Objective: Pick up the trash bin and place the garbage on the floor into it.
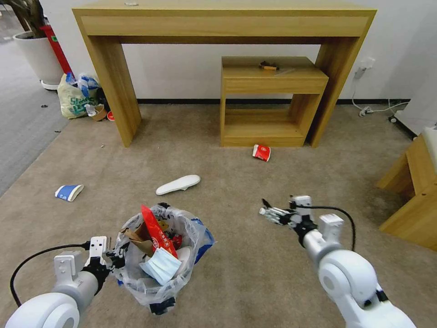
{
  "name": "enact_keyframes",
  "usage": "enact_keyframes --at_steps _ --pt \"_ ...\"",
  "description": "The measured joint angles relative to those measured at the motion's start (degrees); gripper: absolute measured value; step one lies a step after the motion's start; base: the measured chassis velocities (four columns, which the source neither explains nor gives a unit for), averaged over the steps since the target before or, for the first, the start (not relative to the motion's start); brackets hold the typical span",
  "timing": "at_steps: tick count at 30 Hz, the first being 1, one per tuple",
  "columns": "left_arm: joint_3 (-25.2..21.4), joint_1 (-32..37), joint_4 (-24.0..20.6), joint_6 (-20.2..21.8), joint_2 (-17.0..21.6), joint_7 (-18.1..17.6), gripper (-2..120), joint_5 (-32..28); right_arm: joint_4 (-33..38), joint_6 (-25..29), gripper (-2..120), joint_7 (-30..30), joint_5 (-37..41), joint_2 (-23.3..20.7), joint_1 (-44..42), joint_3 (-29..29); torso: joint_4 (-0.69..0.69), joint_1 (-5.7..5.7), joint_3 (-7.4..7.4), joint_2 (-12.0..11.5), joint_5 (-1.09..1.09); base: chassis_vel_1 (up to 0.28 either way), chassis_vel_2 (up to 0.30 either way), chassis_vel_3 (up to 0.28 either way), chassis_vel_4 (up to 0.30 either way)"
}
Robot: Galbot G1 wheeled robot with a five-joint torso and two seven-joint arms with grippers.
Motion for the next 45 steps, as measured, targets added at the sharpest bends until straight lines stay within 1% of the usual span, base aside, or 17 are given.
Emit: enact_keyframes --at_steps 3,4,5,7,9,13,21,30,33,34,37,41,44,45 --pt "-0.2 0.0 0.3 0.0 0.2 0.7 0 0.0 -1.6 6.4 100 -4.9 -5.4 2.5 -5.0 5.7 -0.01 0.0 0.0 0.0 0.0 0.0 0.0 0.0 0.0" --pt "-0.2 0.0 0.3 0.0 0.2 0.7 0 0.0 -1.6 6.4 100 -4.9 -5.4 2.5 -5.0 5.7 -0.01 0.0 0.0 0.0 0.0 0.0 0.0 0.0 0.0" --pt "-0.2 0.0 0.5 0.0 0.3 0.8 0 0.0 -1.9 8.0 100 -6.3 -5.7 3.0 -6.4 7.3 -0.01 0.0 0.0 0.0 0.0 0.0 0.0 0.0 0.0" --pt "-0.3 -0.1 0.7 0.0 0.3 0.9 0 0.0 -2.1 8.7 100 -6.7 -5.7 3.2 -6.9 7.9 -0.01 0.0 0.0 0.0 -0.01 0.0 0.0 0.0 0.0" --pt "-0.3 -0.1 0.9 0.0 0.4 1.2 0 0.0 -2.5 10.9 100 -7.9 -5.7 3.8 -8.6 9.7 0.0 0.0 0.0 0.0 0.0 0.0 0.0 0.0 0.0" --pt "-0.3 0.1 1.0 0.0 0.3 1.5 0 0.0 -2.7 12.1 100 -8.4 -5.6 4.5 -9.8 11.1 -0.01 0.0 0.0 0.0 0.0 0.0 0.0 0.0 0.0" --pt "-0.5 0.5 1.0 0.0 0.5 2.0 0 0.0 -2.6 12.1 100 -8.3 -5.8 5.1 -10.5 11.4 0.0 0.0 0.0 0.0 -0.01 -0.054 0.046 0.041 -0.045" --pt "-0.2 0.5 1.0 0.0 0.4 2.0 0 0.2 -2.7 11.2 100 -7.5 -5.9 5.0 -10.1 10.4 0.0 0.02 0.02 0.0 -0.02 -0.166 0.166 0.17 -0.163" --pt "-0.2 0.6 0.9 0.0 0.4 2.0 0 0.3 -2.8 11.0 100 -7.5 -5.8 5.0 -10.0 10.2 0.01 0.02 0.02 0.0 0.02 -0.155 0.144 0.139 -0.147" --pt "-0.2 0.7 0.9 0.0 0.4 2.0 0 0.3 -2.8 10.9 100 -7.5 -5.7 4.9 -10.0 10.1 0.0 0.02 0.01 0.0 -0.02 -0.136 0.122 0.13 -0.123" --pt "-0.2 0.9 0.8 0.0 0.4 2.1 0 0.4 -3.0 10.7 100 -7.5 -5.6 4.7 -9.9 9.9 0.0 0.02 0.01 0.0 -0.01 -0.107 0.127 0.106 -0.118" --pt "-0.1 1.1 0.7 0.0 0.3 2.1 0 0.6 -3.8 10.1 100 -7.5 -5.5 4.2 -9.4 9.7 -0.01 0.02 0.0 0.0 -0.01 -0.117 0.119 0.108 -0.12" --pt "-0.2 1.5 0.3 0.0 0.3 2.2 0 0.7 -7.4 8.5 100 -9.0 -5.2 2.2 -7.8 9.8 0.0 0.02 0.01 0.0 0.0 -0.109 0.097 0.108 -0.113" --pt "-0.2 1.5 0.3 0.0 0.3 2.2 0 0.7 -7.4 8.5 100 -9.0 -5.2 2.2 -7.8 9.8 0.0 0.02 0.01 0.0 0.0 -0.096 0.053 0.109 -0.109"
